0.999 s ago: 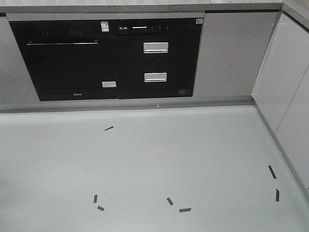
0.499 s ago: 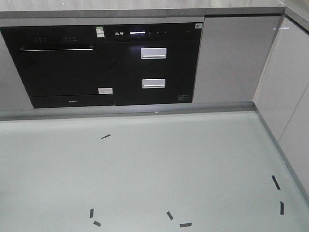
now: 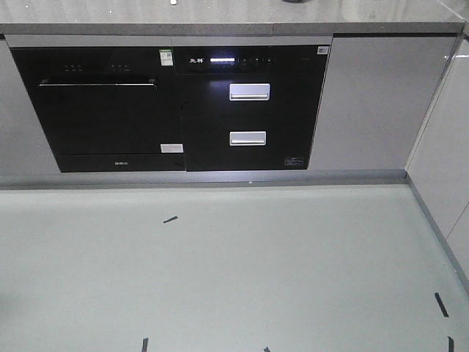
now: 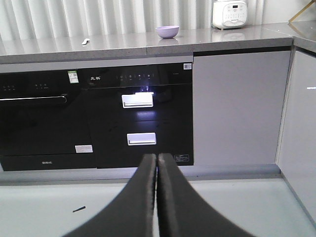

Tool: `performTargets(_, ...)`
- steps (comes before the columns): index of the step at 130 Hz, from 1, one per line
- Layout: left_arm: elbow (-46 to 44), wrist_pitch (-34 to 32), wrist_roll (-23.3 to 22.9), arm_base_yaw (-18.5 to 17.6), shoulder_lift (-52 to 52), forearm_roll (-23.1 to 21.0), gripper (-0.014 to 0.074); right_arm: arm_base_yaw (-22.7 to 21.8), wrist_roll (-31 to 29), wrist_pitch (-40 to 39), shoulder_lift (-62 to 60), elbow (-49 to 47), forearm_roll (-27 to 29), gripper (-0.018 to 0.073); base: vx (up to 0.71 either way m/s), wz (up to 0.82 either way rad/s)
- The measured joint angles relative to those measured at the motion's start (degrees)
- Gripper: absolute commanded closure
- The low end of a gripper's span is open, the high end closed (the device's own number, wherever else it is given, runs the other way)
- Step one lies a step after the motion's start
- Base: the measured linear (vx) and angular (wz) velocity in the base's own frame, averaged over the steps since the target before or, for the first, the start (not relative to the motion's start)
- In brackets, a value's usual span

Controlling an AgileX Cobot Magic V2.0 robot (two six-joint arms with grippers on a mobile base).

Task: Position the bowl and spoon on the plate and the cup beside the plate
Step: 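Drive the base toward the counter holding the spoon and bowl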

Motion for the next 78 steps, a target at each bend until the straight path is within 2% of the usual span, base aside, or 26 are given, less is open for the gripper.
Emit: performTargets(78,0.0,0.0,0.0,0.0,0.0,0.0,0.0603,0.0,0.0,0.0,0.0,0.0,0.0,0.0566,0.21,-0.02)
